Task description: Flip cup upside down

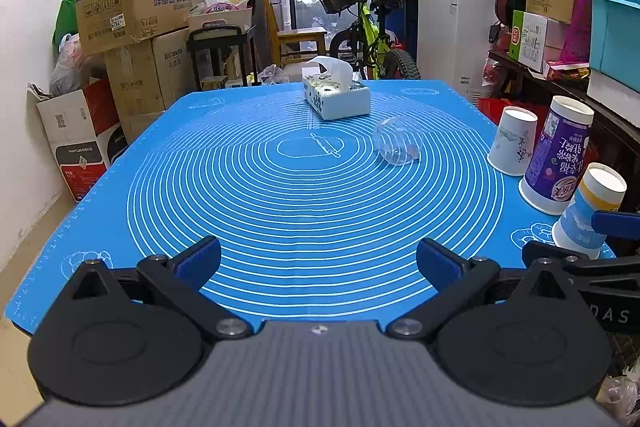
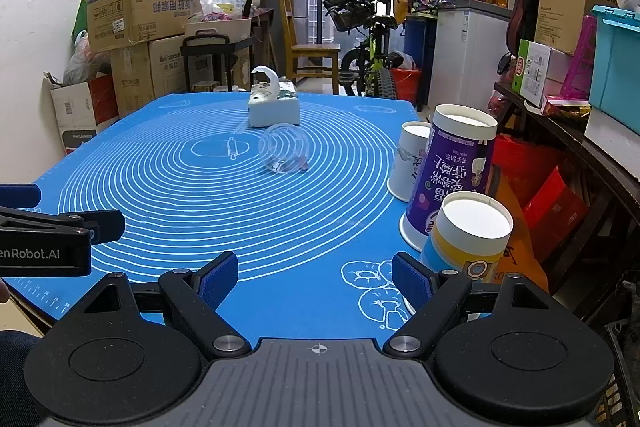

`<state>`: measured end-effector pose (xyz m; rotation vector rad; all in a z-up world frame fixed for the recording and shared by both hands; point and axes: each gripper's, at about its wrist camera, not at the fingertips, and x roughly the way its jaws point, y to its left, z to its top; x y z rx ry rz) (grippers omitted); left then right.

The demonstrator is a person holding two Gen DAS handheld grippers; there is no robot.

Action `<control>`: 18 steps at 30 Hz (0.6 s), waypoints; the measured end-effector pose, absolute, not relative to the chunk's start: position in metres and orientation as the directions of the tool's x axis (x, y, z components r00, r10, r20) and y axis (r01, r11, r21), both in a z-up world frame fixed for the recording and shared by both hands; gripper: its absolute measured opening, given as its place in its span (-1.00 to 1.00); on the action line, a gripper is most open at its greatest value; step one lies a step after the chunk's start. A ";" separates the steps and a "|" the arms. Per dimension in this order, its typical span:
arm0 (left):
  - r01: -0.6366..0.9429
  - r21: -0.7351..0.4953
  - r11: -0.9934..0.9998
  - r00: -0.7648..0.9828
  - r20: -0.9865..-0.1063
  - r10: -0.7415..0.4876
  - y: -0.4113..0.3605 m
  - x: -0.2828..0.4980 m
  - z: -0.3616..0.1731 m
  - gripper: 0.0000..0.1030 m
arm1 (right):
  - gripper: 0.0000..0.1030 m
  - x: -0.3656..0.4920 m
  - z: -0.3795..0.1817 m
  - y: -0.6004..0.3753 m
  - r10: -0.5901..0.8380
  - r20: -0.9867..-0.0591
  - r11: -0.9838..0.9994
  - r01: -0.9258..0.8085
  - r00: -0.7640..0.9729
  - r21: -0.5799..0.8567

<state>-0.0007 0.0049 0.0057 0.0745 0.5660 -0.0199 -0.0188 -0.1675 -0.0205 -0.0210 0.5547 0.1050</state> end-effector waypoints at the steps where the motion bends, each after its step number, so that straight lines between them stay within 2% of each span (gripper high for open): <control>1: 0.039 0.065 0.997 0.844 -0.536 0.002 0.006 -0.001 0.006 0.99 | 0.67 -0.019 -0.021 -0.167 0.094 -0.526 0.994 -0.106 0.845 0.008; 18: 0.039 0.066 0.997 0.844 -0.536 0.003 0.005 -0.001 0.006 0.99 | 0.67 -0.019 -0.018 -0.167 0.094 -0.529 0.994 -0.108 0.844 0.004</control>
